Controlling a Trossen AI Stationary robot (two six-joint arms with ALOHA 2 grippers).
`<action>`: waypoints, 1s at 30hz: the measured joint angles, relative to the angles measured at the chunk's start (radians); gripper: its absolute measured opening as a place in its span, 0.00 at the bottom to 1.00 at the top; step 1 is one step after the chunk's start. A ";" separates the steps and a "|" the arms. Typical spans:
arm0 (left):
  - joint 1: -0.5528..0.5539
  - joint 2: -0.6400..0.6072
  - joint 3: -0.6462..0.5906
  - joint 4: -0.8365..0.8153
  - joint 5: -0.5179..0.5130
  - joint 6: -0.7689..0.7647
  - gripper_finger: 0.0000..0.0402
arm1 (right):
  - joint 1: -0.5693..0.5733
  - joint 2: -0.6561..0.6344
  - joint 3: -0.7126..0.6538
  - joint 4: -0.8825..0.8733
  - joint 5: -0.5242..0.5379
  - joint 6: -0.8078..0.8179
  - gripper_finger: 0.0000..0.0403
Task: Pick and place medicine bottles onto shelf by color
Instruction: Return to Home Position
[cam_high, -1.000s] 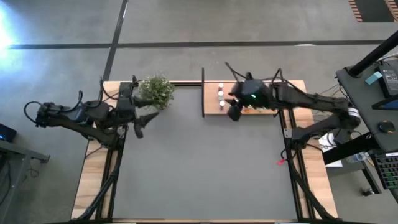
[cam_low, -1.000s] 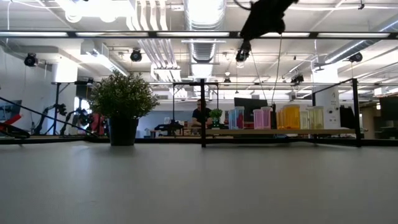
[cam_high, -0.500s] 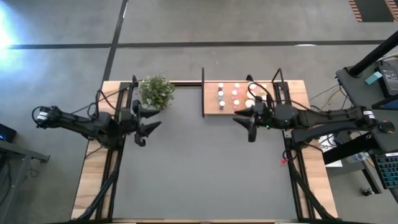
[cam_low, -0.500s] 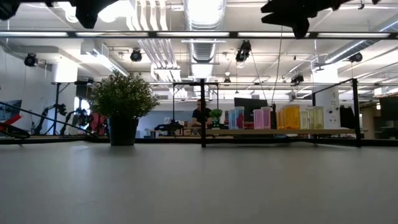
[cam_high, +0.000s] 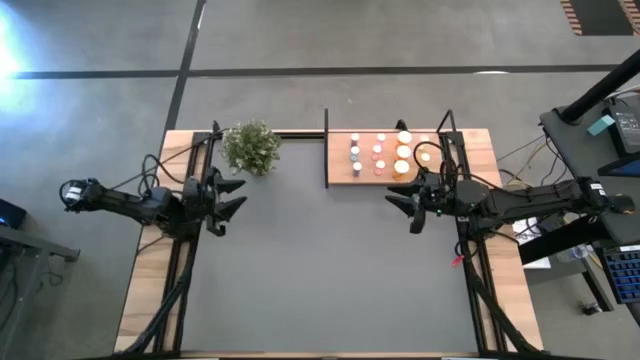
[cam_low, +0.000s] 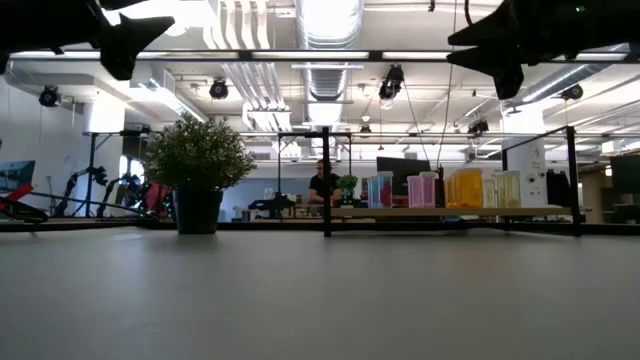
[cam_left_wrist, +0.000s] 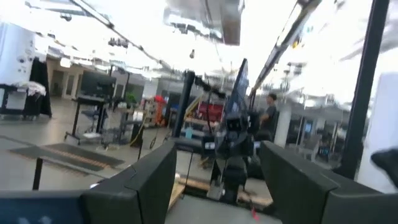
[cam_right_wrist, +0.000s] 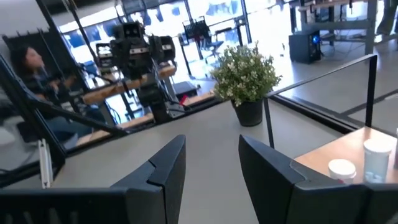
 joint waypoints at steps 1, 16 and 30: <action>0.000 -0.025 -0.014 0.000 0.000 0.000 0.54 | 0.000 -0.010 -0.021 0.025 0.000 0.001 0.35; 0.000 -0.279 -0.135 -0.066 -0.011 -0.003 0.54 | 0.000 -0.053 -0.266 0.335 0.000 0.120 0.35; -0.001 -0.206 -0.137 -0.089 -0.011 0.000 0.54 | 0.000 -0.053 -0.332 0.461 0.012 0.126 0.35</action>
